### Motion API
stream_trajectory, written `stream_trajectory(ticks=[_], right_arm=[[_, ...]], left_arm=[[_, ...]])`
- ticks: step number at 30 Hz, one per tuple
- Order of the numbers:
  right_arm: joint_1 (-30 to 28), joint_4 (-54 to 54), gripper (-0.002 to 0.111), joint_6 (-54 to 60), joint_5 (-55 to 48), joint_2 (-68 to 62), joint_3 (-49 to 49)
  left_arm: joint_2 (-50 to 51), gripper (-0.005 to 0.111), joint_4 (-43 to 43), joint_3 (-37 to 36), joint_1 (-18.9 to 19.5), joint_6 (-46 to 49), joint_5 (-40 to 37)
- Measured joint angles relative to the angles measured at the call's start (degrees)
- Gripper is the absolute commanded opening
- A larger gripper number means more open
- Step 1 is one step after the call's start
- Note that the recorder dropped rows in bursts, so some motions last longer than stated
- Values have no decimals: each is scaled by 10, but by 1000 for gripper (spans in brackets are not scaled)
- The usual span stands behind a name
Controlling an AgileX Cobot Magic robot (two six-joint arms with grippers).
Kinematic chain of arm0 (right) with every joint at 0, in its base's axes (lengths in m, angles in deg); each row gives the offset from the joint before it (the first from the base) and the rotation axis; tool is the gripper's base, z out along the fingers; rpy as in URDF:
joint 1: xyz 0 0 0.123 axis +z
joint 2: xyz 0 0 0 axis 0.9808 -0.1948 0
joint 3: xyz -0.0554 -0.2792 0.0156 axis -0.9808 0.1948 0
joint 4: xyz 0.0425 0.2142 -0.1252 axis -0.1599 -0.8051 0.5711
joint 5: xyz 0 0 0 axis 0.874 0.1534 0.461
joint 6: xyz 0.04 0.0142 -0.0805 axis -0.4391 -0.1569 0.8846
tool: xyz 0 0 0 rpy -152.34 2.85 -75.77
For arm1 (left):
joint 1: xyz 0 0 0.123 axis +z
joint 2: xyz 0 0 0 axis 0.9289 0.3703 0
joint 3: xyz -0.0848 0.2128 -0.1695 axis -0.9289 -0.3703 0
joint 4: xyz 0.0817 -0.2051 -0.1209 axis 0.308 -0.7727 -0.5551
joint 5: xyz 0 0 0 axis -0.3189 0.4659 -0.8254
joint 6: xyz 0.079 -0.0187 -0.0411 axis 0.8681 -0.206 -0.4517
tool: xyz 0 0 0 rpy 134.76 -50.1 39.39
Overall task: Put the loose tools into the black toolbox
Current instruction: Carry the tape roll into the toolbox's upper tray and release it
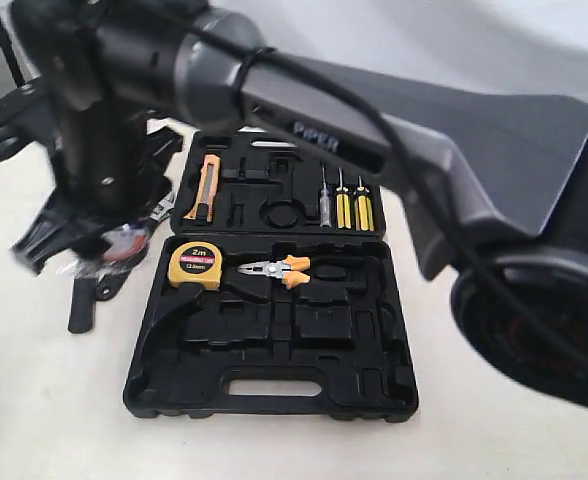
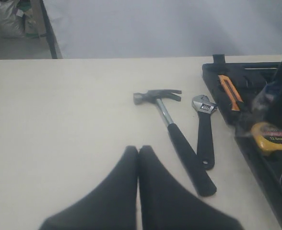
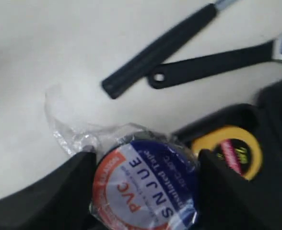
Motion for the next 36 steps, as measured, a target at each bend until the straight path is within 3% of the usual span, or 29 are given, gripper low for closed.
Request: stream_trajectory(ticks=[7, 13, 26, 29, 36], right_arm=[[-133, -5, 0, -54, -2, 0, 0], [-214, -55, 0, -79, 2, -12, 0], [-247, -65, 1, -96, 35, -87, 0], [-247, -66, 10, -106, 49, -92, 0], [-247, -66, 42, -108, 57, -103, 0]], left_arm=[[0, 1, 0, 0, 0, 0, 0], [0, 1, 0, 0, 0, 0, 0], [0, 1, 0, 0, 0, 0, 0], [0, 1, 0, 0, 0, 0, 0], [0, 1, 0, 0, 0, 0, 0]])
